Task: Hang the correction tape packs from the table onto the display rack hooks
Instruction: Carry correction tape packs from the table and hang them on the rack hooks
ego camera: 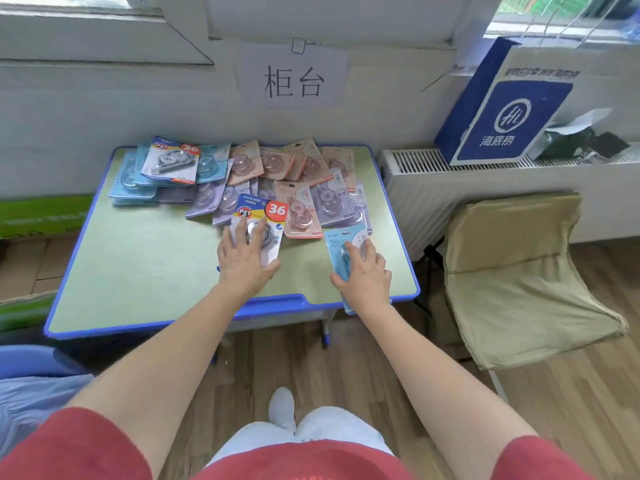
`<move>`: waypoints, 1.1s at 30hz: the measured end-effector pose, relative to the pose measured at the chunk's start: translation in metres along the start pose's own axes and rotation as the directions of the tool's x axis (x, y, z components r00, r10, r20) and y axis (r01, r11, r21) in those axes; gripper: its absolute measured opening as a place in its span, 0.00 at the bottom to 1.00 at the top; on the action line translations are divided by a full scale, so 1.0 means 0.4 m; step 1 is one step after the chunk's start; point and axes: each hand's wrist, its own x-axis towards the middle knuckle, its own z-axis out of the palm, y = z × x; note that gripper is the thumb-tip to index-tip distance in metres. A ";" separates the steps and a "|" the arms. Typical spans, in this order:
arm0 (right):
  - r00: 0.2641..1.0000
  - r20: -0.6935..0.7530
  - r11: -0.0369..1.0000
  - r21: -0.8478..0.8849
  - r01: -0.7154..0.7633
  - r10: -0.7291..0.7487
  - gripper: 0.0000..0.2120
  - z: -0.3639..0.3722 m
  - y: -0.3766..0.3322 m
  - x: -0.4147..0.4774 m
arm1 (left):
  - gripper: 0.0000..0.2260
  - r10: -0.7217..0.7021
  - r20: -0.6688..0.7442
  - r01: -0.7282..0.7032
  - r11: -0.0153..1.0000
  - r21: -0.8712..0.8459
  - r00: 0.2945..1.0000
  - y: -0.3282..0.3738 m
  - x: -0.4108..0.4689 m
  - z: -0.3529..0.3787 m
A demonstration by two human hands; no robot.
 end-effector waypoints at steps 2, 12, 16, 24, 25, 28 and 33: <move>1.000 -0.006 1.000 0.006 0.001 -0.001 0.30 0.007 0.031 -0.059 | 0.36 0.010 0.004 -0.010 1.000 0.002 1.000 0.015 -0.051 0.012; 0.997 -0.030 0.998 -0.018 -0.068 0.068 0.31 0.041 0.275 -0.436 | 0.35 0.110 0.054 -0.112 0.993 0.033 0.992 0.134 -0.420 0.096; 0.992 -0.100 0.997 0.010 -0.073 0.073 0.31 0.055 0.363 -0.602 | 0.35 0.176 0.070 -0.176 0.984 0.006 0.982 0.186 -0.575 0.144; 0.942 -0.159 0.954 0.096 -0.284 0.297 0.32 0.086 0.485 -0.891 | 0.35 0.382 0.092 -0.384 0.923 0.008 0.920 0.279 -0.802 0.209; 0.929 -0.169 0.943 0.115 -0.313 0.328 0.32 0.092 0.495 -0.932 | 0.35 0.412 0.096 -0.414 0.910 0.004 0.906 0.288 -0.830 0.214; 0.883 -0.181 0.898 0.168 -0.406 0.433 0.32 0.118 0.519 -1.071 | 0.36 0.494 0.118 -0.495 0.869 -0.023 0.862 0.307 -0.925 0.232; 0.782 -0.168 0.796 0.230 -0.561 0.600 0.32 0.168 0.551 -1.326 | 0.36 0.638 0.147 -0.640 0.767 -0.040 0.756 0.346 -1.118 0.271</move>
